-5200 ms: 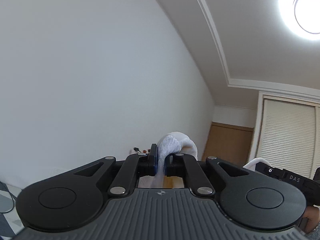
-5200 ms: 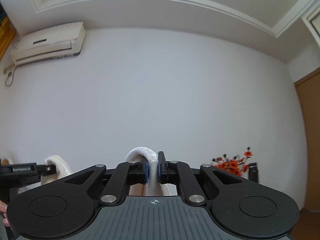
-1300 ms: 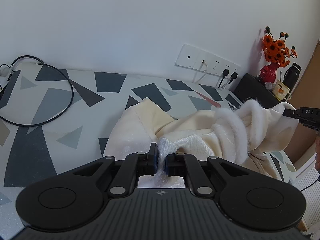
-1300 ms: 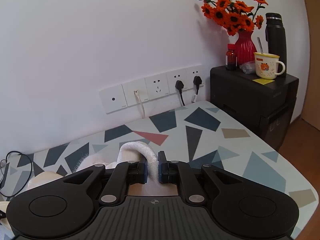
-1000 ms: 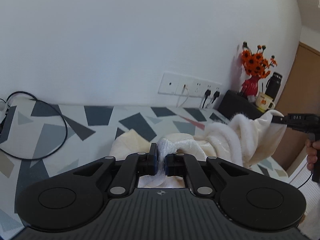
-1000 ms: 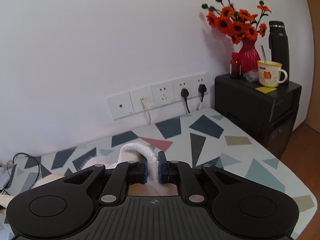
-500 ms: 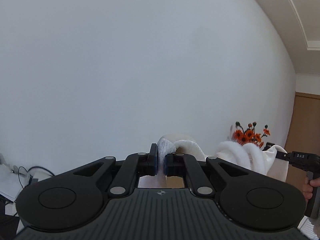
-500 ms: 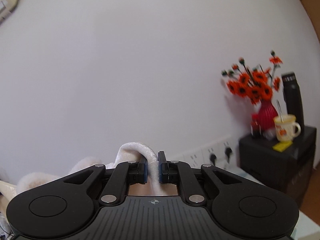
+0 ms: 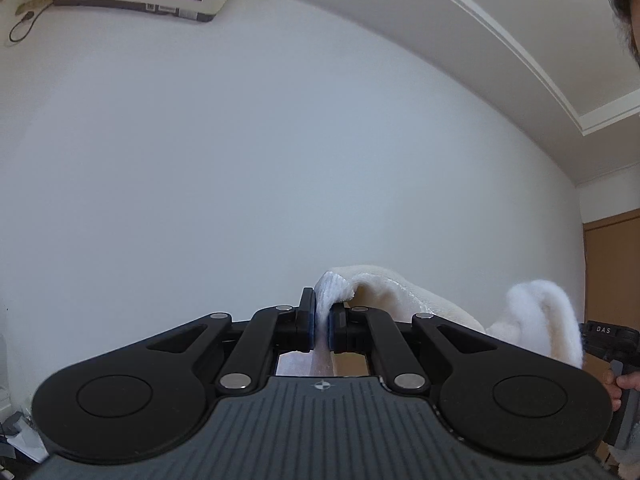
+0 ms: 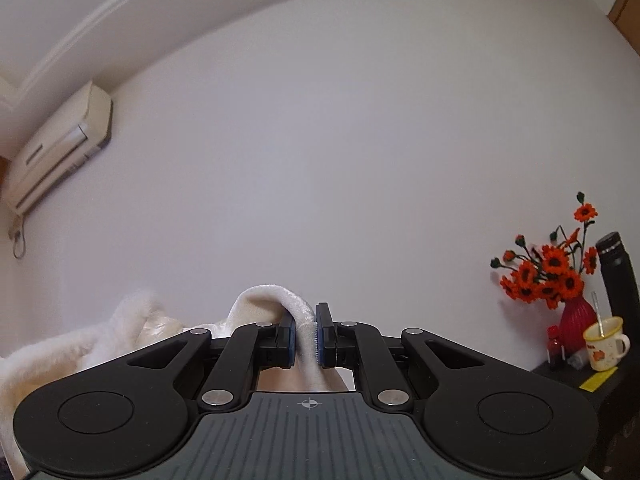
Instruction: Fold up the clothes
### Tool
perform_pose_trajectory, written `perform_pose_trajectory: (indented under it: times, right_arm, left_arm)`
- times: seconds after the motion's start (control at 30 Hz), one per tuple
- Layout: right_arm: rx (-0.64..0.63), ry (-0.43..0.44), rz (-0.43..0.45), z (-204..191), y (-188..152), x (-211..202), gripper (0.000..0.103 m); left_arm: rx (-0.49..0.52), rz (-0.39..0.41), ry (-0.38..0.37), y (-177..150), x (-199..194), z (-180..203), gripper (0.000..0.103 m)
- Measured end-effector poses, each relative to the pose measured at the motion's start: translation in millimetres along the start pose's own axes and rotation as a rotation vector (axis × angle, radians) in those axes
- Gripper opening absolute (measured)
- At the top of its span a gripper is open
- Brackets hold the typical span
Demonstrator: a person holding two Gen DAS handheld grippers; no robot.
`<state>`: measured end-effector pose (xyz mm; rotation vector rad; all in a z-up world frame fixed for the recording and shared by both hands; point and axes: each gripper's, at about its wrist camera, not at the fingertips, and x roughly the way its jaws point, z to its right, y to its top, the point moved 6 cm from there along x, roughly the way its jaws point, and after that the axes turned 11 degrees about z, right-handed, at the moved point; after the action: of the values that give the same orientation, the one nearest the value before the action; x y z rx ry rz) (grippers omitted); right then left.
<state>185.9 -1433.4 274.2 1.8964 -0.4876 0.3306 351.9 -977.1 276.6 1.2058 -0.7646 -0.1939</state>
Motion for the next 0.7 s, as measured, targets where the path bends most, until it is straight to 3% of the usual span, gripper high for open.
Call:
perform_pose_trajectory:
  times: [0.13, 0.37, 0.5, 0.7]
  right_arm:
    - [-0.005, 0.053, 0.021, 1.9, 20.7, -10.2, 0.008]
    - [0.022, 0.109, -0.022, 9.5, 32.9, -20.3, 0.008]
    - [-0.007, 0.103, -0.096, 17.2, 20.2, -13.6, 0.008]
    - [-0.091, 0.043, -0.260, 27.1, -32.8, 21.8, 0.008]
  left_arm:
    - [-0.012, 0.020, 0.027, 15.7, -13.1, 17.8, 0.006]
    - [0.035, -0.012, 0.053, 2.1, -19.7, 39.5, 0.006]
    - [-0.001, -0.101, 0.116, -31.0, -2.1, 23.9, 0.006]
    - [-0.071, -0.218, 0.192, -94.5, 48.0, -18.5, 0.006]
